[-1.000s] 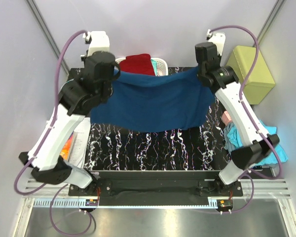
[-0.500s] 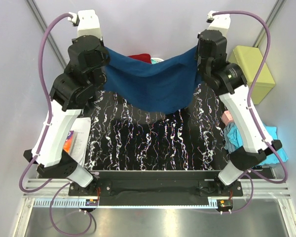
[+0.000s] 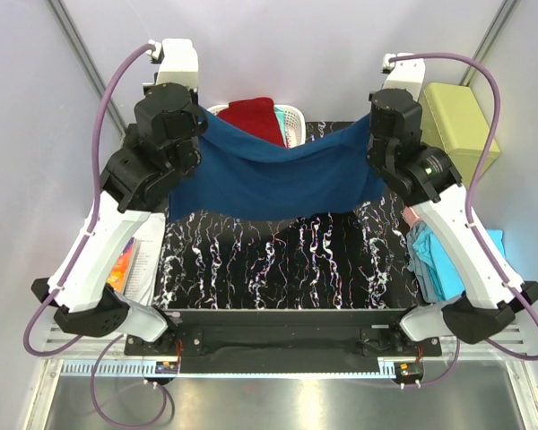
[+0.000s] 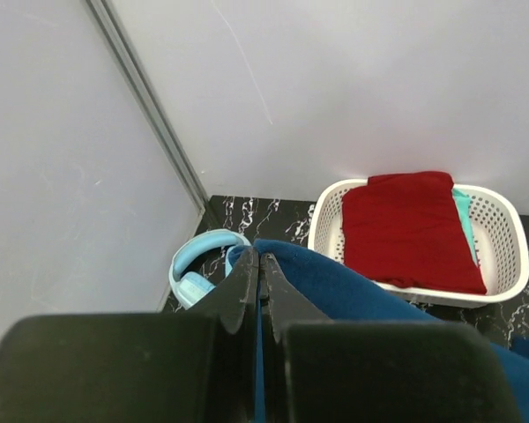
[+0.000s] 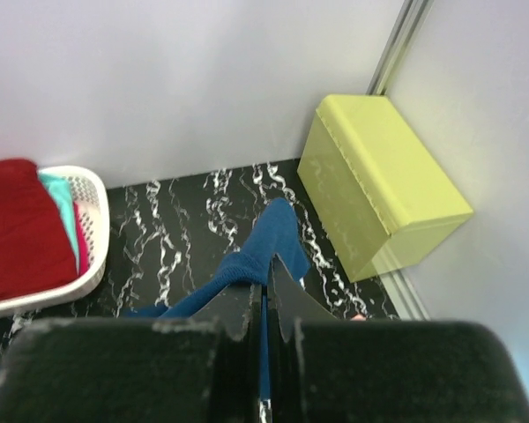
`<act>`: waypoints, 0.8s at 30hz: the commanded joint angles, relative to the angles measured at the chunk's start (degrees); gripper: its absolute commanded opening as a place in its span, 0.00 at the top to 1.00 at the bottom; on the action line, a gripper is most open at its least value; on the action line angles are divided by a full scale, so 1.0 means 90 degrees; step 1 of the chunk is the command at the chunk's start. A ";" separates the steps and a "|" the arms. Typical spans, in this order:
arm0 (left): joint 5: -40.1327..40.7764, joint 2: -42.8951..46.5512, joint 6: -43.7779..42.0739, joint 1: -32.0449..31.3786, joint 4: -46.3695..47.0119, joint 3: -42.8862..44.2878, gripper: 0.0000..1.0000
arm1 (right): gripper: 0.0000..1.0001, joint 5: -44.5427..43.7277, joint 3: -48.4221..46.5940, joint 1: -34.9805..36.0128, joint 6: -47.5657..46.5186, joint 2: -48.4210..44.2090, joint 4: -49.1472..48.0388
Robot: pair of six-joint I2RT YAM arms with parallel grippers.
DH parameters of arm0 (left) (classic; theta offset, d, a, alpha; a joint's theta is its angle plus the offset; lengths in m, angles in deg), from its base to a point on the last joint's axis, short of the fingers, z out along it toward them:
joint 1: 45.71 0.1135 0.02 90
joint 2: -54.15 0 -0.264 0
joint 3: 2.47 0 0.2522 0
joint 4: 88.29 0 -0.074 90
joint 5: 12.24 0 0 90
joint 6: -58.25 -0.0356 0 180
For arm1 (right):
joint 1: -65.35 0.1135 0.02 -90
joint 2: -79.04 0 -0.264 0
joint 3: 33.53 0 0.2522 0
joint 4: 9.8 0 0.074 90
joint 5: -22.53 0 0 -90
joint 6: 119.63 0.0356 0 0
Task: Fold and stack the t-shirts
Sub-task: Flatten out the tshirt
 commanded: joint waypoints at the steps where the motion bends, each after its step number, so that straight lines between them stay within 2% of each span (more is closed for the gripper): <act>1: -0.0028 -0.0237 0.0003 0.0159 0.0650 0.0414 1.00 | 1.00 -0.0086 -0.0742 -0.0293 -0.0248 0.0450 -0.0532; 6: -0.0584 -0.0881 0.0658 0.0549 0.0328 0.0531 1.00 | 1.00 0.0198 -0.1221 -0.0665 0.0289 0.1229 -0.0357; 11: -0.1482 -0.1428 0.1448 0.1320 0.0210 0.1633 1.00 | 1.00 0.0412 -0.2626 -0.0675 0.0240 0.1973 -0.0425; 15: -0.1962 -0.1614 0.1752 0.1468 0.0190 0.2357 1.00 | 1.00 0.0724 -0.3447 -0.0665 0.0211 0.2238 -0.0611; 20: -0.1475 -0.1361 0.1265 0.0942 0.0278 0.2251 1.00 | 1.00 0.0492 -0.3108 -0.0489 0.0113 0.1916 -0.0610; 23: -0.1338 -0.1137 0.1147 0.0853 0.0288 0.1803 1.00 | 1.00 0.0228 -0.2552 -0.0421 0.0123 0.1595 -0.0542; 24: -0.1318 -0.1078 0.1157 0.0853 0.0278 0.1385 1.00 | 1.00 0.0179 -0.2038 -0.0421 0.0142 0.1516 -0.0504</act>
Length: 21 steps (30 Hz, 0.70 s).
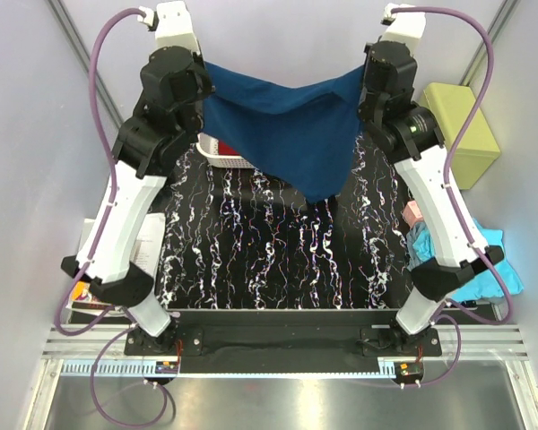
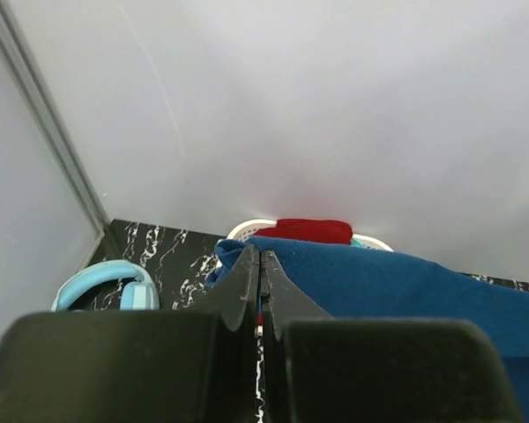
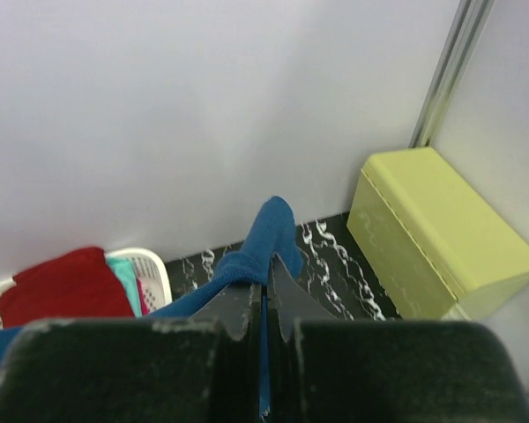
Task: Fold and stack the t-shirts
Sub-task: Flatten out the tshirt
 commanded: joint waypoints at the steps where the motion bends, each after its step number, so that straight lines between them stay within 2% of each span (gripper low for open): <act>1: 0.0187 0.0486 -0.0130 -0.0048 0.0288 -0.0806 1.00 | 1.00 -0.0380 0.1086 0.0092 0.0028 -0.0626 -0.0200; 5: 0.0178 0.1080 0.0337 -0.0048 -0.0063 -0.2396 1.00 | 1.00 -0.0323 0.3146 0.0092 0.0796 -0.1648 -0.0102; 6: 0.0149 0.1276 0.0484 -0.0048 -0.0073 -0.3299 1.00 | 1.00 -0.0293 0.3914 0.0092 0.1022 -0.1865 -0.0015; 8: 0.0081 0.1998 0.1020 -0.0048 -0.0064 -0.4241 1.00 | 1.00 -0.0108 0.4563 0.0092 0.1733 -0.2440 0.0384; 9: -0.0046 0.2252 0.1187 -0.0058 -0.0064 -0.5087 1.00 | 1.00 -0.0068 0.5088 0.0101 0.1979 -0.2627 0.0560; 12: -0.0183 0.3151 0.1676 -0.0087 -0.0151 -0.6378 1.00 | 1.00 0.0030 0.5920 0.0238 0.2673 -0.3321 0.1078; 15: -0.0145 0.3845 0.1978 -0.0233 -0.0501 -0.6968 1.00 | 1.00 0.0010 0.6284 0.0414 0.3142 -0.3820 0.1674; 21: -0.0252 0.4412 0.2438 -0.0448 -0.1594 -0.6970 1.00 | 1.00 0.0284 0.6412 0.0696 0.4129 -0.4299 0.2982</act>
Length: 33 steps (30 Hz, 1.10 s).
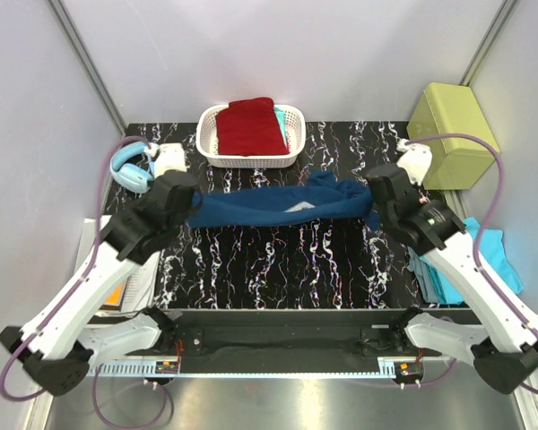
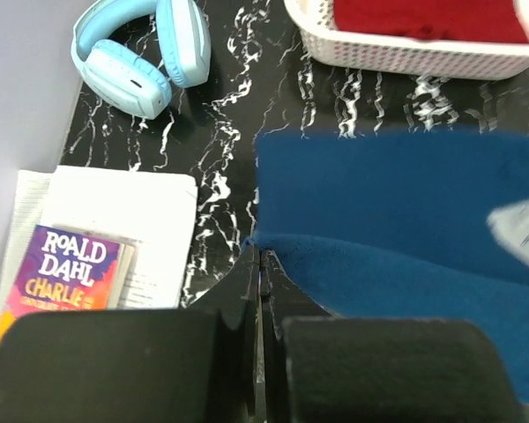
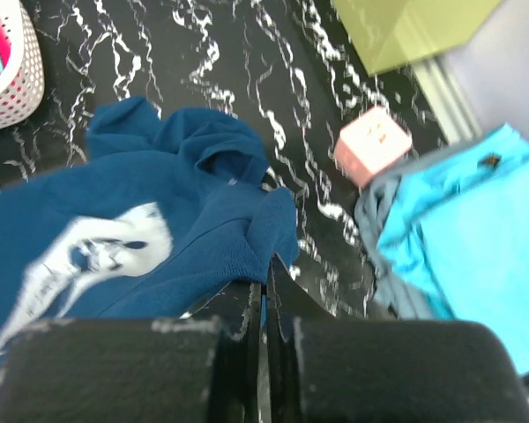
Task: Fold and stack the t-shirts
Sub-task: Flatten out the tshirt
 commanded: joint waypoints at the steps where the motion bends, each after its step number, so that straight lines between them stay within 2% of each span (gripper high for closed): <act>1: -0.0089 0.0379 0.0609 -0.0188 -0.0569 0.0138 1.00 | 1.00 0.0089 0.0058 0.0255 0.1213 -0.0345 0.1050; 14: -0.1093 0.1131 0.1371 -0.0375 -0.1419 -0.0944 1.00 | 1.00 0.0538 0.0645 0.0343 0.2209 -0.1400 0.2545; 18: -0.1602 0.1112 0.1527 -0.0384 -0.1517 -0.1219 0.99 | 1.00 0.0558 0.0518 0.0334 0.2288 -0.1322 0.2770; 22: -0.1798 0.1082 0.1615 -0.0433 -0.1615 -0.1239 0.94 | 1.00 0.0646 0.0294 0.0343 0.2346 -0.1127 0.2975; 23: -0.1818 0.1102 0.1635 -0.0443 -0.1625 -0.1219 0.87 | 0.90 0.0646 0.0216 0.0343 0.2366 -0.1117 0.3033; 25: -0.1857 0.1131 0.1684 -0.0453 -0.1644 -0.1190 0.73 | 0.80 0.0656 0.0118 0.0343 0.2434 -0.1098 0.3131; 26: -0.1857 0.1141 0.1703 -0.0462 -0.1654 -0.1161 0.65 | 0.70 0.0646 0.0040 0.0343 0.2444 -0.1098 0.3151; 29: -0.1750 0.1160 0.1743 -0.0482 -0.1732 -0.1083 0.49 | 0.54 0.0539 -0.0096 0.0343 0.2474 -0.1127 0.3258; 30: -0.1711 0.1170 0.1762 -0.0501 -0.1742 -0.1054 0.46 | 0.45 0.0519 -0.0136 0.0343 0.2464 -0.1127 0.3278; 33: -0.1487 0.1219 0.1753 -0.0521 -0.1761 -0.0917 0.38 | 0.31 0.0422 -0.0331 0.0343 0.2309 -0.1146 0.3298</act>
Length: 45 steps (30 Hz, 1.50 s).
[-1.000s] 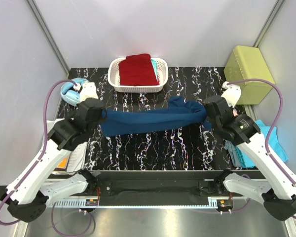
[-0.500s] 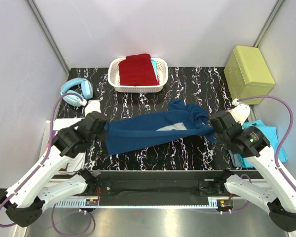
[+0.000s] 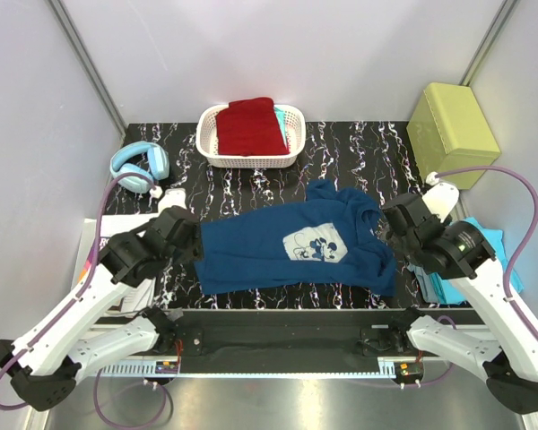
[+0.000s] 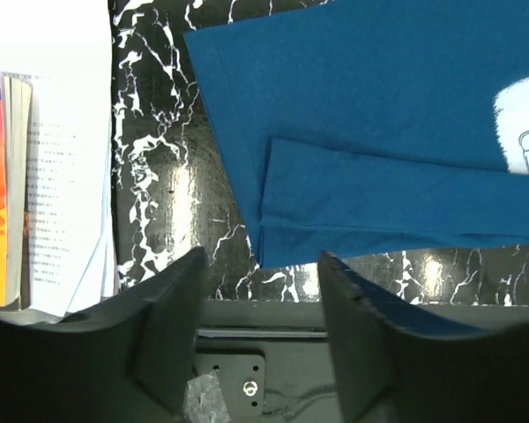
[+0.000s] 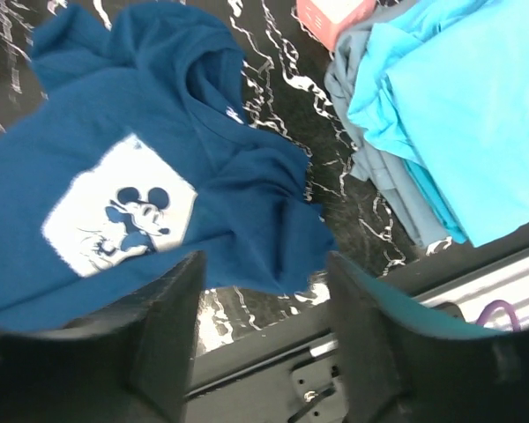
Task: Fold and stack the t-shirts
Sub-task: Flatten out the tshirt
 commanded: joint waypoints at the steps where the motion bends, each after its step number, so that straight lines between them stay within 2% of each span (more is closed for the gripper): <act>1: 0.0257 0.0151 0.0062 -0.0055 -0.0008 0.0414 0.36 | 0.30 -0.0346 -0.0465 0.0042 -0.0062 -0.0087 0.0357; 6: 0.0648 -0.0257 -0.0269 -0.0055 0.0362 0.0649 0.34 | 0.28 -0.0278 -0.0593 0.0042 -0.1221 0.0097 -0.0618; 9: 0.0776 -0.0833 -0.0660 -0.0026 0.0850 0.0873 0.33 | 0.29 -0.0034 -0.0699 0.0032 -0.1896 0.0721 -0.1400; 12: 0.1019 -0.1878 -0.0943 0.0003 0.1173 0.1400 0.32 | 0.31 0.0054 -0.1284 0.0023 -0.1977 0.1755 -0.1587; 14: 0.1040 -0.2543 -0.1050 0.0111 0.1349 0.1742 0.28 | 0.36 0.0141 -0.1664 -0.0035 -0.1958 0.2274 -0.1684; 17: 0.0603 -0.2934 -0.1071 0.0617 0.1885 0.1733 0.20 | 0.38 0.0561 -0.1803 -0.0201 -0.2036 0.2549 -0.2133; 19: 0.0376 -0.3071 -0.1022 0.1077 0.2139 0.1626 0.20 | 0.39 0.0688 -0.1852 -0.0280 -0.2036 0.2675 -0.2241; 23: 0.0180 -0.3374 -0.1110 0.1419 0.2462 0.1353 0.47 | 0.39 0.0757 -0.1843 -0.0280 -0.2123 0.2637 -0.2241; 24: 0.0190 -0.3433 -0.1110 0.1458 0.2511 0.1304 0.60 | 0.39 0.0748 -0.1804 -0.0280 -0.2153 0.2598 -0.2251; 27: 0.0151 -0.3637 -0.1080 0.1721 0.2599 0.1079 0.74 | 0.39 0.0699 -0.1599 -0.0280 -0.2202 0.2384 -0.2280; 30: -0.0229 -0.3891 -0.1061 0.2025 0.2736 0.0894 0.74 | 0.39 0.0718 -0.1384 -0.0270 -0.2182 0.2159 -0.2280; 34: -0.0630 -0.4330 -0.1061 0.2211 0.2843 0.0815 0.57 | 0.39 0.0777 -0.1198 -0.0280 -0.2172 0.1915 -0.2261; 35: -0.0660 -0.4380 -0.1042 0.2230 0.2863 0.0796 0.56 | 0.39 0.0787 -0.1179 -0.0280 -0.2182 0.1866 -0.2261; 45: -0.1157 -0.4605 -0.0944 0.2504 0.3214 0.0327 0.55 | 0.39 0.0728 -0.0788 -0.0280 -0.2134 0.1543 -0.2173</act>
